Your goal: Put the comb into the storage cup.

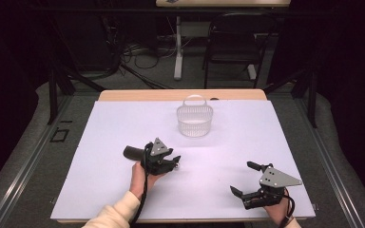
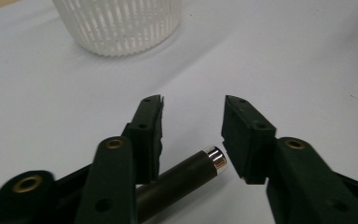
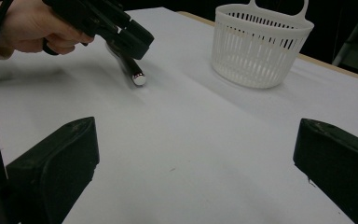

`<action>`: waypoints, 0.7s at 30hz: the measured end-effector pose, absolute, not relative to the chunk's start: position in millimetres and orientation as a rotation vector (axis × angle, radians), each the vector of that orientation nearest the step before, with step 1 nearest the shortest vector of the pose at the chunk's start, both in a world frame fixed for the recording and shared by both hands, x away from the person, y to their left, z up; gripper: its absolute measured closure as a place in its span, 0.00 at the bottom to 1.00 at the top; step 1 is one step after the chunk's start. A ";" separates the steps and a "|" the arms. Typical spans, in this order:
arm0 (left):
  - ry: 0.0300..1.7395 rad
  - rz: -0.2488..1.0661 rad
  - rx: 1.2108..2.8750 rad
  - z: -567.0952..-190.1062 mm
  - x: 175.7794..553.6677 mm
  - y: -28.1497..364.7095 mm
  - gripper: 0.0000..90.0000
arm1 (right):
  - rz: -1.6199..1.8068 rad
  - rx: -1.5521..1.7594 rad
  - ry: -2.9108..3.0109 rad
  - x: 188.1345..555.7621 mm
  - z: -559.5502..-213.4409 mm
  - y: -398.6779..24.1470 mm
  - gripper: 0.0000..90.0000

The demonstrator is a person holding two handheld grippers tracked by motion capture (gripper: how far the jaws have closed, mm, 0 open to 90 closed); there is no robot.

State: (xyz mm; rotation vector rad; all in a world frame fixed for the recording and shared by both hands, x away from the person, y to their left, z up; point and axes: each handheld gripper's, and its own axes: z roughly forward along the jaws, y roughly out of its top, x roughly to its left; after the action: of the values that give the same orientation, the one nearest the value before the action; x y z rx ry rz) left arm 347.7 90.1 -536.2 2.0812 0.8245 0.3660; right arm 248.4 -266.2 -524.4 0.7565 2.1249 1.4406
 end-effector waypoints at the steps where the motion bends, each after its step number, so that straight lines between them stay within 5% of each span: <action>1: 0.828 0.362 2.086 -537.6 349.0 89.5 0.70 | 1.440 0.756 2.126 248.3 -524.5 -266.2 0.00; 12: 0.845 0.316 2.110 -545.5 354.6 84.1 0.98 | 1.439 0.749 2.129 248.5 -524.3 -265.8 0.00; 21: 0.830 0.293 2.130 -547.2 356.3 80.2 1.00 | 1.440 0.752 2.129 248.6 -524.5 -266.5 0.00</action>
State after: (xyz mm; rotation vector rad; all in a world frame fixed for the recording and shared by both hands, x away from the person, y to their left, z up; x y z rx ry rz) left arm 356.3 80.2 -547.2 2.1296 0.8303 0.2932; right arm 248.6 -266.5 -524.5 0.7518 2.1291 1.4400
